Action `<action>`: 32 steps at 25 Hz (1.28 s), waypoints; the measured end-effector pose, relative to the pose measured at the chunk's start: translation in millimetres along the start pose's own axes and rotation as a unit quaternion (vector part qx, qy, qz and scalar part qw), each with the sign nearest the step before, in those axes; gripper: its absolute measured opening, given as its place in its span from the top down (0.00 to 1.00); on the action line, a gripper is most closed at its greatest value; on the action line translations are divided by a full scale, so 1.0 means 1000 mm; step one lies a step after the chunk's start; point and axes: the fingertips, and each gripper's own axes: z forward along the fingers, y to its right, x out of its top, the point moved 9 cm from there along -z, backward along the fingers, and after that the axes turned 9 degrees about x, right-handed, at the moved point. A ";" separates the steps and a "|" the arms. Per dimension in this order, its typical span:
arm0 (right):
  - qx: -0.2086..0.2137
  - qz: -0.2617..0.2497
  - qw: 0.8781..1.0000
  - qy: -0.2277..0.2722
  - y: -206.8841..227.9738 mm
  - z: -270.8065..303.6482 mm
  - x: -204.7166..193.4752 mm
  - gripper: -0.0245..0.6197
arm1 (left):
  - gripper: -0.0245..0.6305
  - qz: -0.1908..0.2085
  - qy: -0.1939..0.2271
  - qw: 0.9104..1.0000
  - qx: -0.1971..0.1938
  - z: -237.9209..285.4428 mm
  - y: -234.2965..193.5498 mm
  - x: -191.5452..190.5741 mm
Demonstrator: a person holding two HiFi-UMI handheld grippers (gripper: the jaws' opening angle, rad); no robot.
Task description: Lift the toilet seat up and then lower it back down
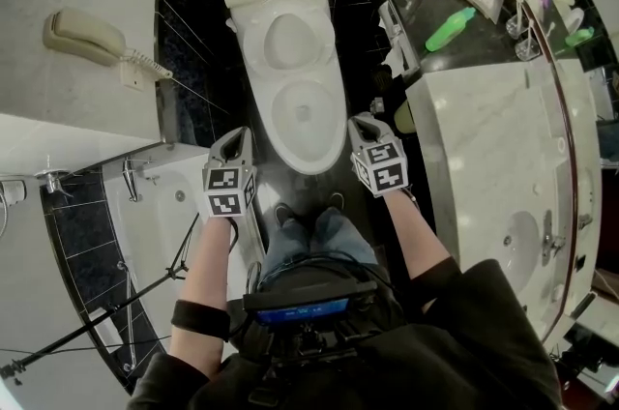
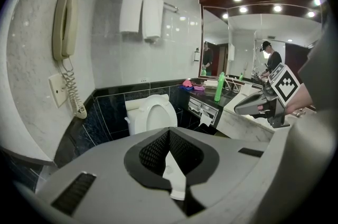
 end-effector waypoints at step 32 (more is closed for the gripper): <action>0.001 0.009 1.000 -0.002 -0.002 -0.002 -0.006 0.96 | 0.95 0.005 -0.010 1.000 -0.007 -0.004 0.008 -0.009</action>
